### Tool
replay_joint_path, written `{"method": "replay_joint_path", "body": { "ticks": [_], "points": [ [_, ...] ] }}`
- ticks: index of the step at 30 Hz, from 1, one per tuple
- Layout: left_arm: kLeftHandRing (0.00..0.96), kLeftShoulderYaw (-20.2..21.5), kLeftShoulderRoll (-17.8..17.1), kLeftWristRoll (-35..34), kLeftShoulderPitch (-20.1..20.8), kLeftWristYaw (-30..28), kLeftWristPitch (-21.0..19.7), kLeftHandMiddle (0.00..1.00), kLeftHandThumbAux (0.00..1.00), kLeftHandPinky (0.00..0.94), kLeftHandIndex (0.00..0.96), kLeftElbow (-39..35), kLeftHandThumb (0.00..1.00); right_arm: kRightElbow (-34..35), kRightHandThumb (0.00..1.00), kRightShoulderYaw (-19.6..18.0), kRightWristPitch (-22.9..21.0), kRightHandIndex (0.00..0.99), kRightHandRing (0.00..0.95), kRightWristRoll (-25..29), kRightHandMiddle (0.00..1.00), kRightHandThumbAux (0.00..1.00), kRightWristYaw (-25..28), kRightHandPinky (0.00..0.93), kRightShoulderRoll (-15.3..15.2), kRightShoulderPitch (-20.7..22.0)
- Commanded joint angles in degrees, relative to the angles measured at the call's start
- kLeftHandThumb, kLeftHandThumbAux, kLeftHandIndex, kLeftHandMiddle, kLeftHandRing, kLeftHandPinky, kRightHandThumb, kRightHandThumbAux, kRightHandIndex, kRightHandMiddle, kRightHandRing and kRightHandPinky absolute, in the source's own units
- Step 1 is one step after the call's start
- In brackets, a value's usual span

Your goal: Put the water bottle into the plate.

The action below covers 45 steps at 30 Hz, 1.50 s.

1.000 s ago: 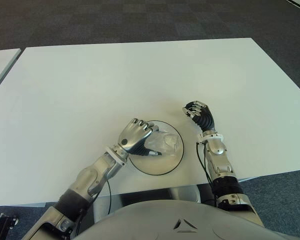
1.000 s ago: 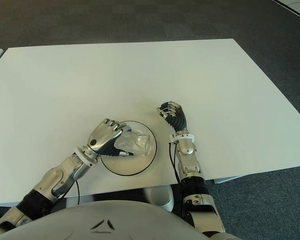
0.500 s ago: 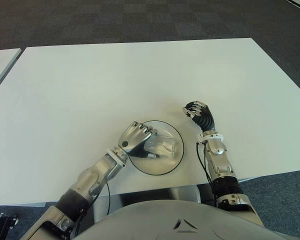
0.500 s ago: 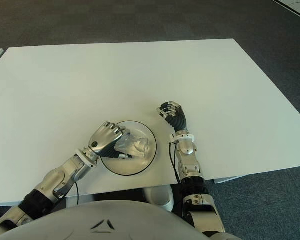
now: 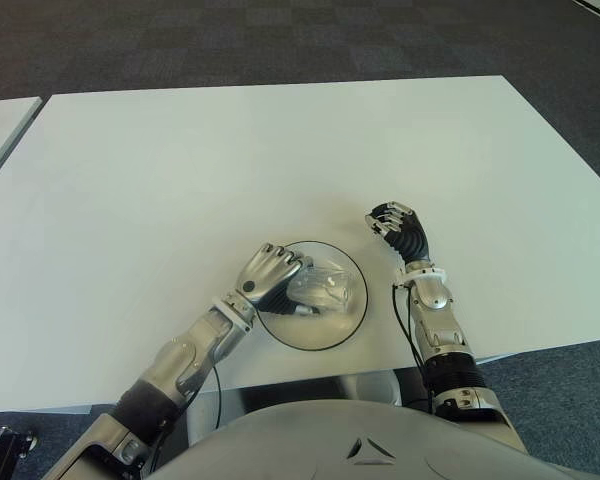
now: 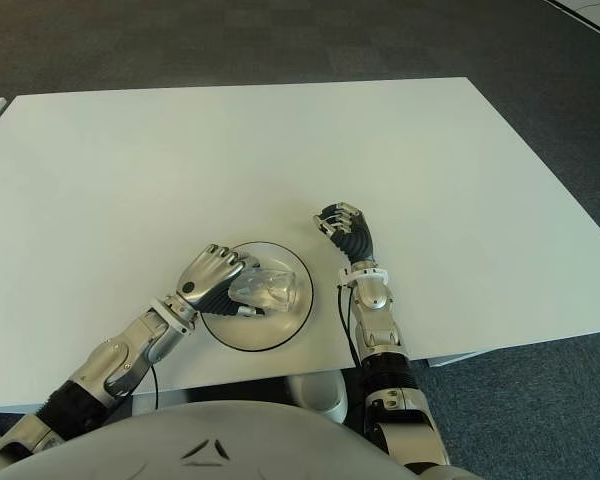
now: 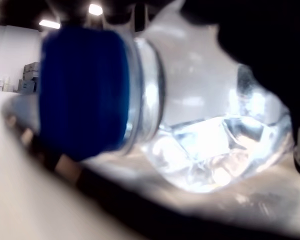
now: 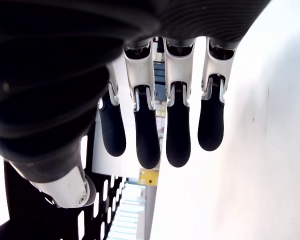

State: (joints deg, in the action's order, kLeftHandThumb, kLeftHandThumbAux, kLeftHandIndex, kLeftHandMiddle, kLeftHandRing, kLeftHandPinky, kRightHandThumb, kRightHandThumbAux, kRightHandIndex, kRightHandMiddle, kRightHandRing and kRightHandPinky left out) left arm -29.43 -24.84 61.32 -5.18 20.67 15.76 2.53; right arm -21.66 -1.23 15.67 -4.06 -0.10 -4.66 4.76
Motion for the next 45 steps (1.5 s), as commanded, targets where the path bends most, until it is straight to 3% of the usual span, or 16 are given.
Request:
{"method": "replay_joint_path", "body": {
  "ticks": [1, 4, 7, 17, 20, 22, 25, 31, 45],
  "points": [
    [0.487, 0.34, -0.65, -0.45, 0.92, -1.41, -0.28, 0.415, 0.630, 0.481, 0.290, -0.74, 0.622, -0.67, 0.703, 0.08, -0.30, 0.424, 0.488, 0.35, 0.489, 0.735, 0.09, 0.495, 0.30, 0.15],
    [0.364, 0.42, -1.04, -0.66, 1.12, -2.85, -0.42, 0.342, 0.628, 0.366, 0.200, -0.94, 0.480, -0.81, 0.702, 0.10, -0.52, 0.424, 0.486, 0.27, 0.487, 0.735, 0.01, 0.493, 0.33, 0.36],
    [0.315, 0.83, -1.09, -1.65, 1.18, -4.35, -0.50, 0.304, 0.647, 0.333, 0.157, -1.04, 0.404, -1.17, 0.703, 0.17, -0.79, 0.424, 0.485, -0.01, 0.487, 0.735, -0.30, 0.493, 0.39, 0.70],
    [0.249, 1.90, -1.10, -4.53, 1.33, -6.85, -0.10, 0.249, 0.707, 0.263, 0.116, -1.41, 0.318, -2.21, 0.707, 0.23, -1.84, 0.425, 0.484, -0.53, 0.492, 0.735, -1.23, 0.493, 0.51, 1.67],
    [0.189, 2.17, -1.40, -4.90, 1.33, -8.29, -0.20, 0.201, 0.724, 0.165, 0.094, -1.86, 0.259, -2.32, 0.707, 0.24, -2.30, 0.425, 0.480, -0.74, 0.490, 0.735, -1.76, 0.488, 0.59, 1.89],
    [0.118, 2.29, -1.67, -4.96, 1.29, -9.14, -0.32, 0.138, 0.726, 0.067, 0.063, -2.24, 0.150, -2.41, 0.708, 0.27, -2.02, 0.426, 0.480, -0.63, 0.491, 0.735, -1.73, 0.493, 0.61, 1.95],
    [0.039, 2.56, -2.01, -5.31, 1.11, -9.96, -0.17, 0.055, 0.694, 0.022, 0.023, -2.67, 0.053, -2.55, 0.710, 0.27, -1.59, 0.426, 0.479, -0.26, 0.490, 0.735, -1.41, 0.491, 0.65, 1.97],
    [0.004, 2.85, -2.23, -6.15, 0.91, -10.33, 0.51, 0.005, 0.623, 0.002, 0.002, -2.81, 0.005, -2.67, 0.710, 0.22, -1.57, 0.425, 0.477, -0.09, 0.485, 0.735, -1.38, 0.489, 0.72, 1.97],
    [0.000, 3.04, -3.54, -5.27, 1.55, -4.80, 4.19, 0.000, 0.437, 0.000, 0.000, -1.17, 0.024, -2.98, 0.710, 0.14, -1.79, 0.424, 0.474, 0.17, 0.480, 0.736, -1.42, 0.482, 1.00, 2.25]
  ]
}}
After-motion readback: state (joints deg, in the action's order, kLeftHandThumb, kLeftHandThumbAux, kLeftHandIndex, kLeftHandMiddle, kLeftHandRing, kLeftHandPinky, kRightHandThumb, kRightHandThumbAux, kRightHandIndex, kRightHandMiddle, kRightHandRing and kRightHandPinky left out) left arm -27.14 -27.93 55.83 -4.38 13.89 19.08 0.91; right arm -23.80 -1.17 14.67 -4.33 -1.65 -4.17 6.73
